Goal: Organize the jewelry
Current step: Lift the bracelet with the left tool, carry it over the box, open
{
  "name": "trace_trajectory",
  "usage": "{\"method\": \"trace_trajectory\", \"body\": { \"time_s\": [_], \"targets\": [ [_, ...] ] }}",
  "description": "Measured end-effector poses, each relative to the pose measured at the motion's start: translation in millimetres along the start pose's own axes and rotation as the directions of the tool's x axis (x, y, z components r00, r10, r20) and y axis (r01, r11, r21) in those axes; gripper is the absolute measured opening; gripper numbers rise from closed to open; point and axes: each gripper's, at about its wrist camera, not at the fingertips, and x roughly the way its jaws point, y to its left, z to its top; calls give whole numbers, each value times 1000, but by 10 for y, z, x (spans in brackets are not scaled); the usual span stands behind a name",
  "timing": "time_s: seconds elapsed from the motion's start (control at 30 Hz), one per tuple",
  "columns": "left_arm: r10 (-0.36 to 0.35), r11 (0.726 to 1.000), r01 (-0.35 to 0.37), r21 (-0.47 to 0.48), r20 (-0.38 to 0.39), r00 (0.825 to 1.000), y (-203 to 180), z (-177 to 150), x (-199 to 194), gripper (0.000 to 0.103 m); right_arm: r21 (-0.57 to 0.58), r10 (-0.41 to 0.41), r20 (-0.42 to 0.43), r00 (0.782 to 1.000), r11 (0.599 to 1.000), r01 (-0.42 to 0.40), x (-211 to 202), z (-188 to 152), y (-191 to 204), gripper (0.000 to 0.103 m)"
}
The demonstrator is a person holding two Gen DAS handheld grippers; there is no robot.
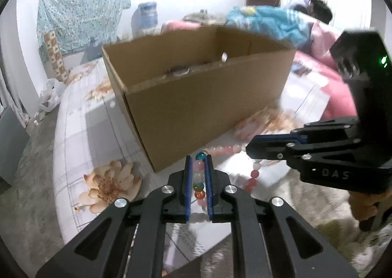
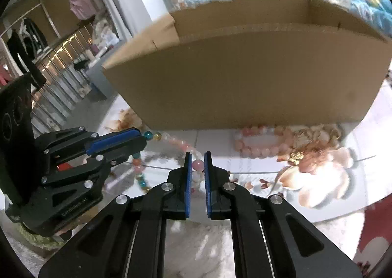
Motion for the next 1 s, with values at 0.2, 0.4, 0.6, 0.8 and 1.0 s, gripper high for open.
{"method": "trace_trajectory", "body": {
  "time_s": [0.2,0.4,0.6,0.8,1.0],
  "targets": [
    [-91,996,92,1,137,986,-38,337,-518,9,-46,4,132,991,999,2,-500,199,66,7],
    [-131,991,121,53,291,948,14,900,-886,9,-142,50,291,956,990,-8,-871,700,220,7],
    [-62,998,51,44,305,950,262,1342,-584,9,-163,90,248,965,985,-50,-512,1310,134,7],
    [-28,1000,29,-1,172,985,467,1298,-55,9,-118,86,68,994,990,-77,105,1469,-22,7],
    [-5,1000,5,5,58,998,502,1133,286,10,-86,94,-79,992,991,-101,432,1530,-99,8]
  ]
}}
